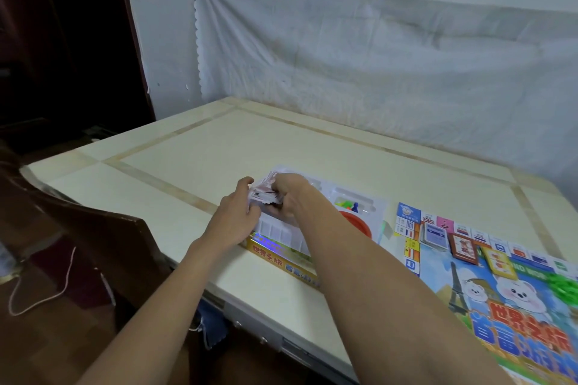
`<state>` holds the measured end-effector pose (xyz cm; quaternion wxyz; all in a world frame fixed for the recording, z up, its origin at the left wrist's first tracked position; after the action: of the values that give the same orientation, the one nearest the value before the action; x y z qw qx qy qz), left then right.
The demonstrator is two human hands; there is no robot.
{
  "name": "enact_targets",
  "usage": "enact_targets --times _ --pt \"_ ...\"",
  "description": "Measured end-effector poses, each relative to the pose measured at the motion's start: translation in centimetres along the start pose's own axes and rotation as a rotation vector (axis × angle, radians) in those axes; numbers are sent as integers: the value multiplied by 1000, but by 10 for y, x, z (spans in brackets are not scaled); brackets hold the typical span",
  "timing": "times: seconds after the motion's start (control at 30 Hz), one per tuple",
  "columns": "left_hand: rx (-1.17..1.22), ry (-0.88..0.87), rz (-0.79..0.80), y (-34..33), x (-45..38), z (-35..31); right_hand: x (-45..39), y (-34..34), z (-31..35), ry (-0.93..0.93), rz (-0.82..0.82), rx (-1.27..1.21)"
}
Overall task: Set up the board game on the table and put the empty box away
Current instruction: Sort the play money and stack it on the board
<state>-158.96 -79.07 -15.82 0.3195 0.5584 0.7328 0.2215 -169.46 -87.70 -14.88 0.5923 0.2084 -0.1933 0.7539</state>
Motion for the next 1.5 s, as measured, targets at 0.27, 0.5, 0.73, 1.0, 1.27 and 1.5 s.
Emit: enact_targets --times 0.27,0.5,0.73,1.0,1.27,1.5 --pt "151 -78 -293 40 -3 -52 92 102 52 661 22 148" --pt "492 -285 47 -70 7 -188 174 210 -7 912 -189 408" --pt "520 -351 380 -216 39 -272 192 344 -77 712 -550 550" --pt "307 -405 348 -281 52 -289 184 388 -119 573 -515 588" --pt "220 -459 340 -284 52 -278 161 392 -136 494 -584 818" --pt "316 -412 392 -283 51 -271 171 382 -125 509 -578 818"
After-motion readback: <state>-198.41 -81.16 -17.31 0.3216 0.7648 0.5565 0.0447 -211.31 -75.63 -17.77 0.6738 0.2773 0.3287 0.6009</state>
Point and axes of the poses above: each hand's wrist, its own x-axis away from the middle knuckle, its own y-axis out of the back of the hand, z = x × y, the point moved 5 cm from there along -x, towards the middle knuckle, and after that the axes turned 2 degrees about z, right-handed, at the moved point
